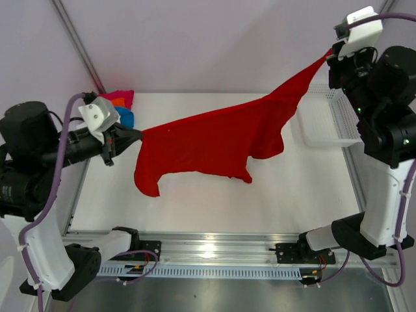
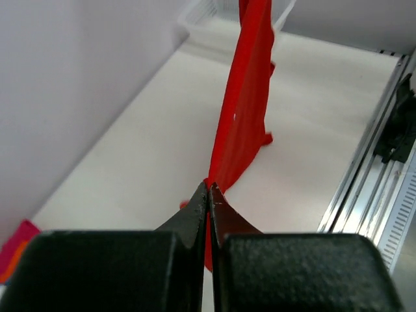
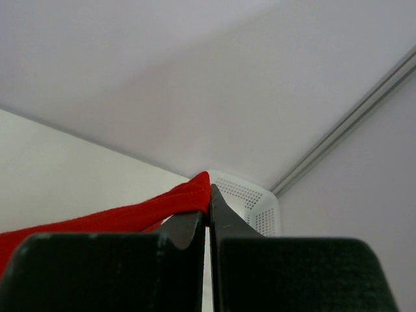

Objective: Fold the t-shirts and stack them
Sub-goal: Flatten the tshirt out

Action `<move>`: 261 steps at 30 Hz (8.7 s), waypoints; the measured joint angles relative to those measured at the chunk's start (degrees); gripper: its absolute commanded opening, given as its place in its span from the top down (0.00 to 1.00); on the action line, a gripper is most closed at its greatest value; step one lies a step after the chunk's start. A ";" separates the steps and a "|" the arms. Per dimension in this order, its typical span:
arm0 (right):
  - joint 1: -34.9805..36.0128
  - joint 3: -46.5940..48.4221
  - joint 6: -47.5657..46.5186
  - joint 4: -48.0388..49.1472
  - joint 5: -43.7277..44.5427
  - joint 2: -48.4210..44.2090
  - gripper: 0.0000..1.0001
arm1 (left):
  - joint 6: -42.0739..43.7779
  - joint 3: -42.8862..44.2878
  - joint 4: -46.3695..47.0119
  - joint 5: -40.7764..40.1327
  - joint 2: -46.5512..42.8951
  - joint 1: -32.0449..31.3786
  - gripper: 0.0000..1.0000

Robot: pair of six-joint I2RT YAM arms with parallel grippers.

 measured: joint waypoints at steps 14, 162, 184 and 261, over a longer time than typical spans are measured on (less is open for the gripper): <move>-0.31 3.23 1.99 -4.22 0.50 -2.71 1.00 | -0.13 15.15 -1.79 8.09 7.85 -8.20 1.00; 3.19 8.20 17.20 -9.86 -30.88 22.01 1.00 | -3.10 -53.42 41.29 -20.31 1.57 -8.57 0.01; -9.51 0.70 50.05 22.01 -85.70 14.12 1.00 | -3.06 -51.76 40.72 -18.84 6.49 -9.49 0.01; 19.56 -37.55 -15.58 6.40 -21.16 36.65 0.12 | -9.57 -55.49 48.43 -33.31 4.13 2.99 0.01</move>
